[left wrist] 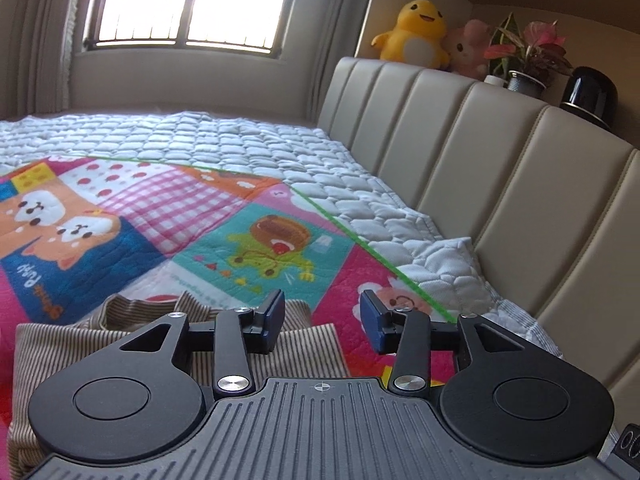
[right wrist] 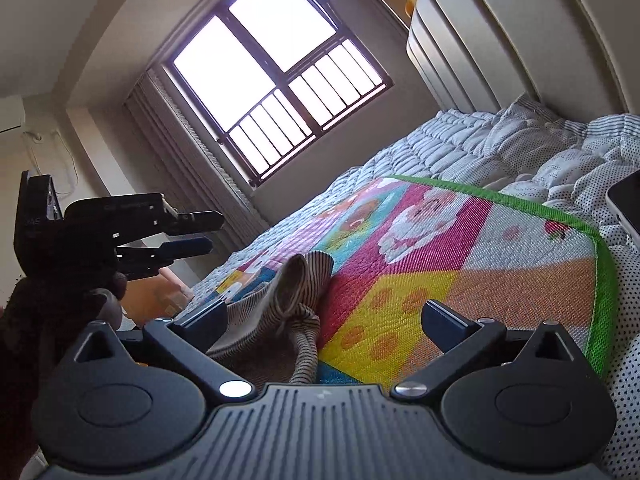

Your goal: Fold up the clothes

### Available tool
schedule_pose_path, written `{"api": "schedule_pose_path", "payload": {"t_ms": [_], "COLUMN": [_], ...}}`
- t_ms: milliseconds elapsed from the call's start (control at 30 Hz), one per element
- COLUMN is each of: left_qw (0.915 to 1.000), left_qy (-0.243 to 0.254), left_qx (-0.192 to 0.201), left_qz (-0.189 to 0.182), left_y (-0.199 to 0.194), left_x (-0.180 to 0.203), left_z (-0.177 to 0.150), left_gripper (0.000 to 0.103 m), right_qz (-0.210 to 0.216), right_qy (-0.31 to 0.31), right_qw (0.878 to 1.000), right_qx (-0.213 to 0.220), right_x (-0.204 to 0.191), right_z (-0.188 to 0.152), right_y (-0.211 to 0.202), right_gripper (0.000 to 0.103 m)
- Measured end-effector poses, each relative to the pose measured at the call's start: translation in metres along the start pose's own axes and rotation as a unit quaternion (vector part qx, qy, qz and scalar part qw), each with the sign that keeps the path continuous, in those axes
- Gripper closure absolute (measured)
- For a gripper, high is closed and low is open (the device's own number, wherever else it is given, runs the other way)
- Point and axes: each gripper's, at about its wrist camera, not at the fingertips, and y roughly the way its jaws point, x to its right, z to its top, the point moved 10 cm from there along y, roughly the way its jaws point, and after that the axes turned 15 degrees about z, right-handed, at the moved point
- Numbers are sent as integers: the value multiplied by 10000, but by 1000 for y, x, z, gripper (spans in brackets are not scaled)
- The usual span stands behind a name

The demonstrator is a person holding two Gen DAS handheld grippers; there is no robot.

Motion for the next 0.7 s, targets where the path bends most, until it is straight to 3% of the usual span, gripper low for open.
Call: {"api": "schedule_pose_path", "payload": {"t_ms": [500, 700], "left_qw": [9923, 9917], "left_qy": [511, 562], "left_qx": [-327, -432], "left_qz": [1084, 1069], "left_y": [-27, -31], "left_x": [-125, -159], "left_z": [-91, -112], "left_gripper": [7, 4], "right_qz": [-385, -612], "right_qy": [52, 15], "right_qw": [9982, 9942], "right_qx": [-455, -888], "right_x": [7, 10], "right_z": [-10, -15], "right_y": [11, 18], "right_gripper": [0, 0]}}
